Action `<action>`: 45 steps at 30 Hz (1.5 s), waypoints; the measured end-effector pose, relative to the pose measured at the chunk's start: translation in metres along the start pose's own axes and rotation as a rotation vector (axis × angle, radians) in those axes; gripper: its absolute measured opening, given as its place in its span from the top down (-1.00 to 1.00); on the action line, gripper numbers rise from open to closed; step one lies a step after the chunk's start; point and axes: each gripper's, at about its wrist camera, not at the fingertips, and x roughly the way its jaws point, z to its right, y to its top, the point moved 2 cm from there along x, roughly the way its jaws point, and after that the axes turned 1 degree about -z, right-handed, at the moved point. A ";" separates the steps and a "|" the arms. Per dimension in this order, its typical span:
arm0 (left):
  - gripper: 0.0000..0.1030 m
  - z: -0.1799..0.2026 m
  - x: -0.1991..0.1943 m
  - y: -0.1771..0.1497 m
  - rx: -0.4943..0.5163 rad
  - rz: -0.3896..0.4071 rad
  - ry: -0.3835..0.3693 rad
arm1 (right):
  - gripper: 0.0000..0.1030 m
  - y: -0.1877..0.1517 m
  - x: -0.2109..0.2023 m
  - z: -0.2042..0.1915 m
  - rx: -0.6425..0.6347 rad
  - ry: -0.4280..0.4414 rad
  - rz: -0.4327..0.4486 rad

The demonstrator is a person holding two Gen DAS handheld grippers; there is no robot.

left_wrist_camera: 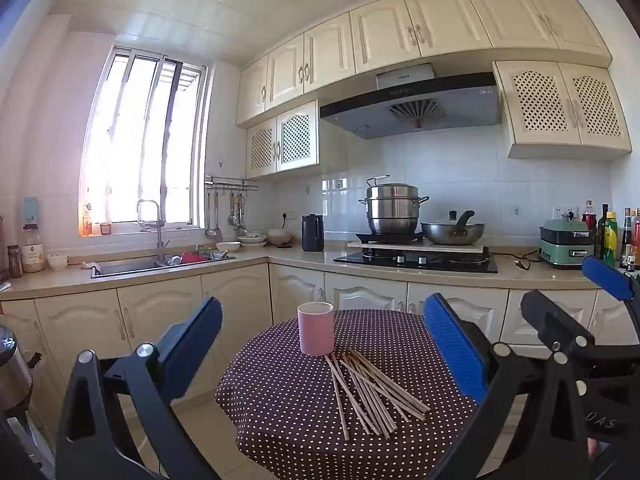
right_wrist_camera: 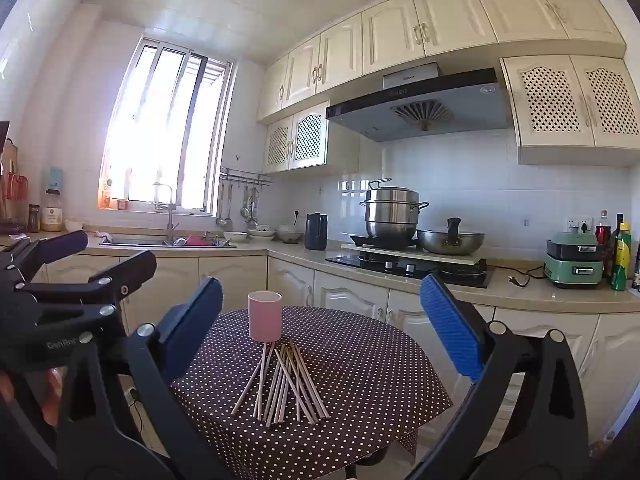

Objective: Organize utensils

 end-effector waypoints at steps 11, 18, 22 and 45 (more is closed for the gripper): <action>-0.92 -0.001 0.000 -0.001 -0.005 -0.008 0.001 | -0.88 -0.005 0.001 -0.004 0.004 0.000 -0.004; -0.92 -0.001 0.001 -0.001 -0.006 -0.008 0.000 | -0.88 -0.006 0.002 -0.006 0.001 0.002 -0.008; -0.92 -0.001 -0.004 0.000 -0.006 -0.008 0.002 | -0.88 -0.007 0.002 -0.008 0.000 0.002 -0.010; -0.92 -0.006 0.000 -0.003 -0.011 -0.012 0.009 | -0.88 -0.009 0.003 -0.011 0.000 0.002 -0.006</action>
